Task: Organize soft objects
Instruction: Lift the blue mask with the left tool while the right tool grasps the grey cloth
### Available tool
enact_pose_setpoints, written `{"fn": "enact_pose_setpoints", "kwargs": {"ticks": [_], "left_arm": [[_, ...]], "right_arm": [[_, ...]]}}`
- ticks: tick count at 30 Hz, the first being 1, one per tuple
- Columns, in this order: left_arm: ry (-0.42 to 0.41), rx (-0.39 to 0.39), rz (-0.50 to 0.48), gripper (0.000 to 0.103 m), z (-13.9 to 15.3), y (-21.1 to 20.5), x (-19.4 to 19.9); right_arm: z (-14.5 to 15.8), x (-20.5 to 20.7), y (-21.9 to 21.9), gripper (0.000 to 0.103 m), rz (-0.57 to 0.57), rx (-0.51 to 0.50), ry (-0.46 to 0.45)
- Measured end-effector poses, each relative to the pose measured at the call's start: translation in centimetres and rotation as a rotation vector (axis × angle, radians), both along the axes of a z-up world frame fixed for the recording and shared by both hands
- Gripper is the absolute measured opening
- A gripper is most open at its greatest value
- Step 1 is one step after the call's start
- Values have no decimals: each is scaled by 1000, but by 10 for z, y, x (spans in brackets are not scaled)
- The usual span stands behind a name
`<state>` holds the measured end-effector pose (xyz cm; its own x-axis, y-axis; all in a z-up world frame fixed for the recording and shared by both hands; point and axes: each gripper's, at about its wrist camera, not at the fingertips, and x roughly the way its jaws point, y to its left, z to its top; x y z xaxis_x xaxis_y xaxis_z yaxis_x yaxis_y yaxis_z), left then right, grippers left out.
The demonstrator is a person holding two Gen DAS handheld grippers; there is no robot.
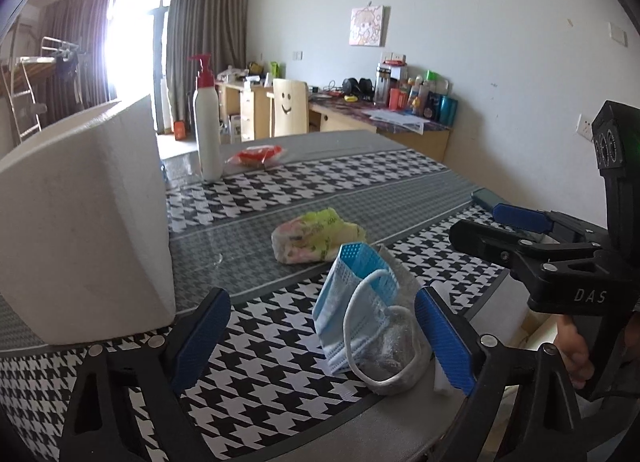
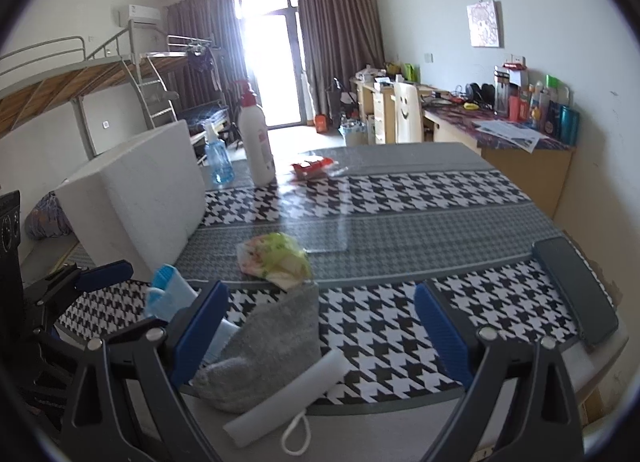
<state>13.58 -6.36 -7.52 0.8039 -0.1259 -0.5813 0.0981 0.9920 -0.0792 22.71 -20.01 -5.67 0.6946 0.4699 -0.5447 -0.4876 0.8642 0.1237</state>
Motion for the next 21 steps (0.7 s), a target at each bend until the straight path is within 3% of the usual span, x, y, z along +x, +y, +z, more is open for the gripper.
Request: {"fn": "enact_pose_setpoints", "kwargs": {"ticks": [4, 13, 19, 21], "left_arm": [[18, 6, -1, 89, -5, -4, 5], [74, 3, -4, 68, -16, -6, 18], [106, -11, -6, 49, -23, -6, 22], [113, -12, -10, 38, -24, -6, 23]], "right_arm": [[-7, 3, -3, 97, -4, -3, 24], [-17, 6, -3, 97, 10, -11, 51], [-26, 10, 3, 97, 29, -22, 82], [-29, 11, 3, 97, 33, -19, 92]]}}
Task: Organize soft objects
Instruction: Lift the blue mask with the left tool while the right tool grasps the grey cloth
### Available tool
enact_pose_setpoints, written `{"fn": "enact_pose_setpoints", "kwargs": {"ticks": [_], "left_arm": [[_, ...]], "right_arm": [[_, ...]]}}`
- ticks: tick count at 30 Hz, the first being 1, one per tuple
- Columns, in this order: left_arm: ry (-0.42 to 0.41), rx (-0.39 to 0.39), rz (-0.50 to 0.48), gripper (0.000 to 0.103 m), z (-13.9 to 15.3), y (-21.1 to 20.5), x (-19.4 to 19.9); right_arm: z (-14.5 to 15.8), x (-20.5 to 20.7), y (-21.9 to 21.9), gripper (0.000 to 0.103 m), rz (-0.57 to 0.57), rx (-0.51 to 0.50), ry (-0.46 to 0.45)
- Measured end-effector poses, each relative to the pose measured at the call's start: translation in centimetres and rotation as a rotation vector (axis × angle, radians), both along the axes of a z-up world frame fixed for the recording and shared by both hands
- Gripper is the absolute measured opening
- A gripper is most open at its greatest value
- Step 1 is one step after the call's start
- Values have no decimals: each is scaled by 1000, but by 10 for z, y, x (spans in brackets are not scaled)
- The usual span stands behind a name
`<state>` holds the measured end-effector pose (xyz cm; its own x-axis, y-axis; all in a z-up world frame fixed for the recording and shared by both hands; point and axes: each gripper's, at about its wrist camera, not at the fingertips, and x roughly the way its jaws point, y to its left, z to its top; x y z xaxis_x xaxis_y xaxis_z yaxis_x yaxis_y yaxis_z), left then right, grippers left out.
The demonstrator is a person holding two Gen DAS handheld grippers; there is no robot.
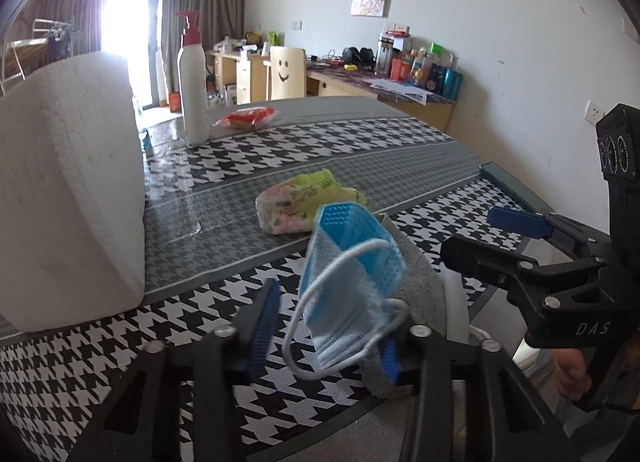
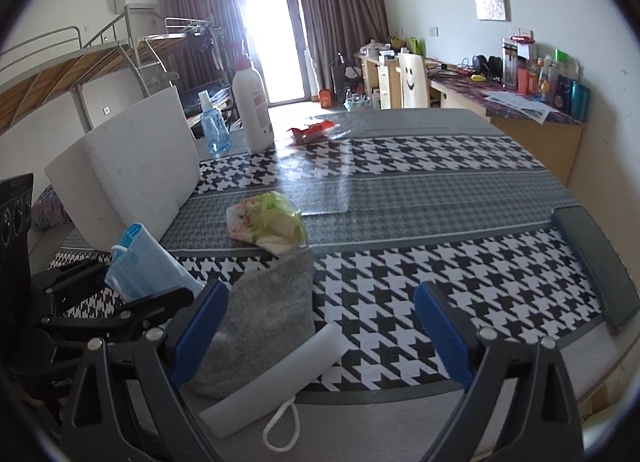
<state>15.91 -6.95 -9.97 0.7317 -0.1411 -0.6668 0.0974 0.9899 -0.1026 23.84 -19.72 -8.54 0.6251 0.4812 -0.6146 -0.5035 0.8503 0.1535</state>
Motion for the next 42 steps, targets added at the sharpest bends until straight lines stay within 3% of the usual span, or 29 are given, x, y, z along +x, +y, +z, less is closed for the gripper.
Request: {"fn": "enact_pose_setpoints", "kwargs": {"ticks": [3, 8, 19, 30, 33, 35, 38, 42], "left_arm": [[2, 0, 12, 26, -1, 2, 1], [2, 5, 7, 17, -2, 3, 0], [10, 0, -3, 12, -3, 9, -3], [10, -2, -18, 12, -2, 7, -5], [10, -4, -15, 12, -1, 8, -6], [7, -6, -14, 12, 0, 7, -7], [-3, -1, -19, 9, 3, 8, -10], [-21, 6, -22, 8, 9, 9, -13]], "right_arm": [[-3, 2, 3, 97, 15, -1, 15], [-6, 5, 10, 97, 40, -3, 34], [-15, 11, 26, 96, 81, -25, 68], [-23, 13, 38, 58, 116, -77, 138], [-24, 13, 40, 45, 124, -80, 154], [-23, 12, 40, 29, 118, -82, 153], [-19, 13, 38, 14, 108, -72, 151], [-14, 12, 36, 9, 122, -41, 148]]}}
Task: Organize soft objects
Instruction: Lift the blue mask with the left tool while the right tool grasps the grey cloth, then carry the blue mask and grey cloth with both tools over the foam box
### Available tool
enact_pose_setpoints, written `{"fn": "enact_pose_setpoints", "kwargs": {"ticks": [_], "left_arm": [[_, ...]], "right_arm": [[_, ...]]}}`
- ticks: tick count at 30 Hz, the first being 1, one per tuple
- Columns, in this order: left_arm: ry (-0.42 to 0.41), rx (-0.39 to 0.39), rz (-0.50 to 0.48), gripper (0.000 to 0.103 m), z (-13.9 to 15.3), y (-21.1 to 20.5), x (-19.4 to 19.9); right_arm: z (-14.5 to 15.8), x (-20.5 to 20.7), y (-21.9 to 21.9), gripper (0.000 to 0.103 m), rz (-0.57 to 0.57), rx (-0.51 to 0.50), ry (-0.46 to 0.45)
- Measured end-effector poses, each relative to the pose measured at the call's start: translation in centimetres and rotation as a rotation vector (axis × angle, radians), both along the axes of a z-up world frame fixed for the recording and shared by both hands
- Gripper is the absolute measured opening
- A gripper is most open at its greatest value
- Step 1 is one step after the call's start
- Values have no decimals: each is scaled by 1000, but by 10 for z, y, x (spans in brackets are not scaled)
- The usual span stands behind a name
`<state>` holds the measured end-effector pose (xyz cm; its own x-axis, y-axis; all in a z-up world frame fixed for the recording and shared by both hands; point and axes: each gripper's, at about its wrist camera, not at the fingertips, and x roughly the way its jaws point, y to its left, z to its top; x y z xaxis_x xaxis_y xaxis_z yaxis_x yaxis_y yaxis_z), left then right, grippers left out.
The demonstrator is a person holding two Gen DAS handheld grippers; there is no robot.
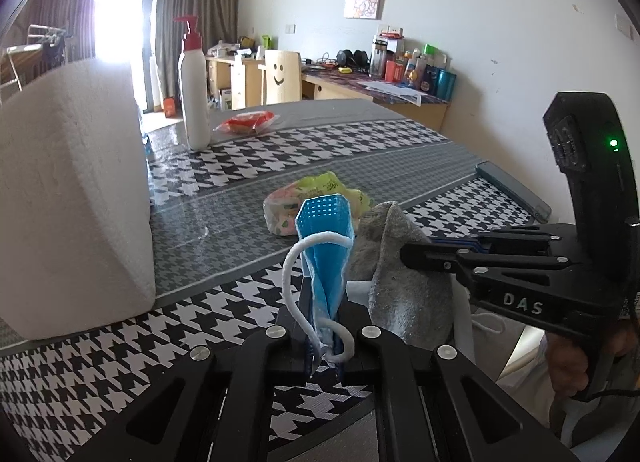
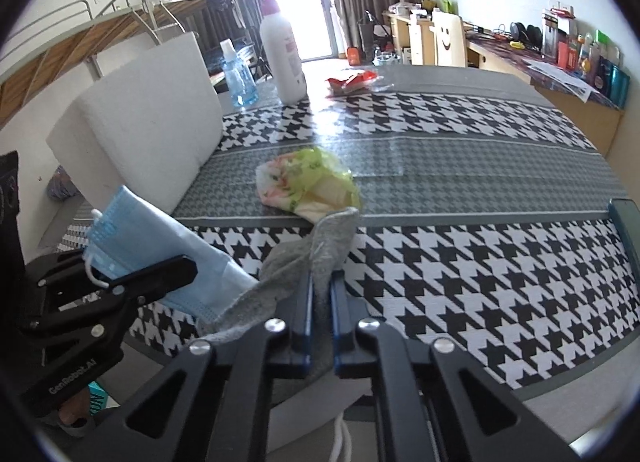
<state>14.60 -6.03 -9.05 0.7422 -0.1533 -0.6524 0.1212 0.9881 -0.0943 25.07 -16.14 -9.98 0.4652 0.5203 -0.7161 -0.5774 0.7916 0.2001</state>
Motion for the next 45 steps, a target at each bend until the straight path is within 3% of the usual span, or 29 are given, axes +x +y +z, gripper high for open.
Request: {"fn": "enact_pose_setpoints", "kwargs": {"ticks": [23, 45], "left_arm": [[-136, 4, 18, 4, 41, 13, -22], [-326, 98, 50, 3, 99, 16, -33]], "right_arm": [[70, -22, -13, 9, -39, 110, -179], [95, -28, -9, 9, -34, 136, -268]]}}
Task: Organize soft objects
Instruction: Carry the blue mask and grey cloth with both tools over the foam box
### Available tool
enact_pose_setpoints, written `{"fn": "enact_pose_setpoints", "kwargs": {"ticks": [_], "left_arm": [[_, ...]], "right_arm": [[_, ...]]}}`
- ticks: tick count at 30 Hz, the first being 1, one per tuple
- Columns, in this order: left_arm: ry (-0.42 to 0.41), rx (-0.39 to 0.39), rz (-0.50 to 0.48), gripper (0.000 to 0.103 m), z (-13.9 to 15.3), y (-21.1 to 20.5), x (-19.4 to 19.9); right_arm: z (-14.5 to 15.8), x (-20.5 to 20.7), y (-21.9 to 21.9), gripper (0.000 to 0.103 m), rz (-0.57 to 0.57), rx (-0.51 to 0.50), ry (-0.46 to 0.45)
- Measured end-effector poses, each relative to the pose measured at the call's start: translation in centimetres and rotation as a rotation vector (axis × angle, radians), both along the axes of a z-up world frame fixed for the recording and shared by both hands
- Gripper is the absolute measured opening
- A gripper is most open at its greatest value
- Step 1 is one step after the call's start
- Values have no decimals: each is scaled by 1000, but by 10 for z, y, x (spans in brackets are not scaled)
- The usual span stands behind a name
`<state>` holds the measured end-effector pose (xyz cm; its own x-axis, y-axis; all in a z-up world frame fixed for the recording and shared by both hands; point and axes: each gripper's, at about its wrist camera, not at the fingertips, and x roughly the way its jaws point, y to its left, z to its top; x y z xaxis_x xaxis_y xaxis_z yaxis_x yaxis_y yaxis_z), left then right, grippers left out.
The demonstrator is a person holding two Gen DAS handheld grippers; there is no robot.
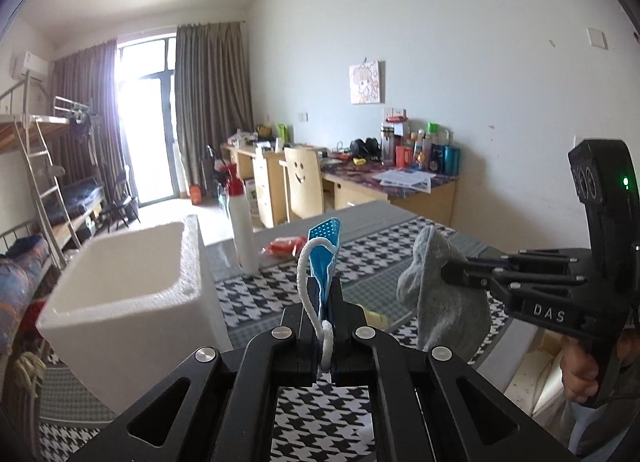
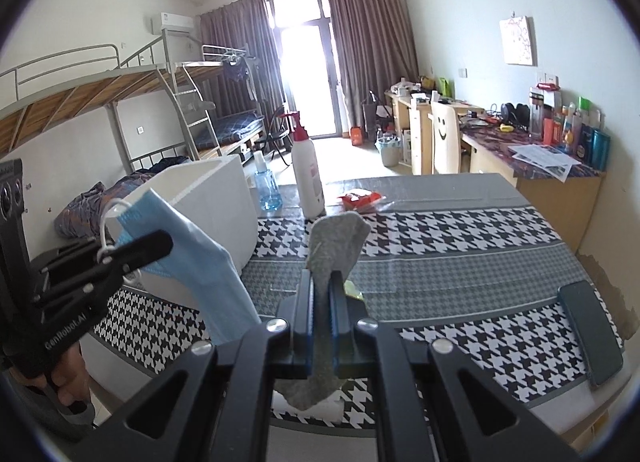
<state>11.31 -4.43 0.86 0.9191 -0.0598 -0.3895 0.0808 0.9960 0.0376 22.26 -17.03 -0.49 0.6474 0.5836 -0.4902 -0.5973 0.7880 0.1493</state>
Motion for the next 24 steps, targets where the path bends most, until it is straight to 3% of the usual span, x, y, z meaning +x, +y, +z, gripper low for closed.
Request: {"fn": "enact_pose_setpoints", "kwargs": {"ticks": [24], "left_arm": [[-29, 0, 84, 3, 20, 15, 8]], "right_arm": [[29, 0, 12, 9, 16, 37, -84]]}}
